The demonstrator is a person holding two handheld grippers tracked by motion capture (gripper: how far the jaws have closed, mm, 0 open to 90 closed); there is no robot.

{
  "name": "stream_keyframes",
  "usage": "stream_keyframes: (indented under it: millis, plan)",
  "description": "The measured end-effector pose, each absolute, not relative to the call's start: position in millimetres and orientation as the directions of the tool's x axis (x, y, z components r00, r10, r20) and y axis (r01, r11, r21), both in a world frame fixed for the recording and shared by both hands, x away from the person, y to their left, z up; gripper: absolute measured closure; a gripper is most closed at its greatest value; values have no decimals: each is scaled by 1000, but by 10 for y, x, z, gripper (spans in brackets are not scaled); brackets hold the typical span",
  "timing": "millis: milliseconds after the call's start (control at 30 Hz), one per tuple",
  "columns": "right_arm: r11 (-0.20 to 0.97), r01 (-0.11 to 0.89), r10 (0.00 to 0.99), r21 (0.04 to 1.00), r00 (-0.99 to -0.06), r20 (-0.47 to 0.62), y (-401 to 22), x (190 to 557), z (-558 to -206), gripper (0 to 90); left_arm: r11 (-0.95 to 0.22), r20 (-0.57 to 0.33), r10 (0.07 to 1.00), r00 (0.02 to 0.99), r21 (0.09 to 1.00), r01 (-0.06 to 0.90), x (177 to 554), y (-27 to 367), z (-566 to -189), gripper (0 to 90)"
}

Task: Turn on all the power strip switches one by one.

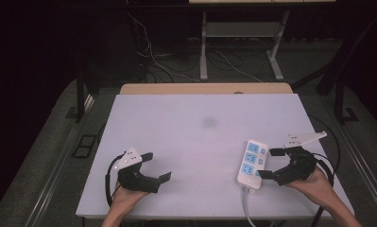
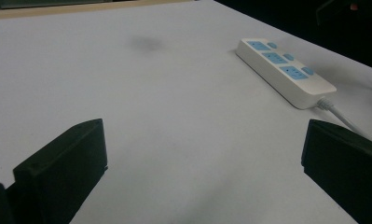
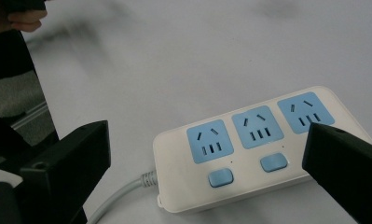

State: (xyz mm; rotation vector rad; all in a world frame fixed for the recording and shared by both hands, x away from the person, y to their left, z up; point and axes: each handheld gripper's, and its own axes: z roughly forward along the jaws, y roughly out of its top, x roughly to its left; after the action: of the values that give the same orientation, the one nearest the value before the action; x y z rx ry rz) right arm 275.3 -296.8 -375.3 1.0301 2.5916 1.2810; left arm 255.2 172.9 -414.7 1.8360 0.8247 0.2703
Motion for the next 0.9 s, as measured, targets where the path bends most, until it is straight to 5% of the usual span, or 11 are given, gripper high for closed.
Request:
stream_keyframes:
  millis: [900]
  plan:
    - [614, 482, 511, 626, -846, 150, -2798, 2870, -3736, 9, -218, -189, 644, 741, 883, 415, 2557, 1708, -4163, 0]
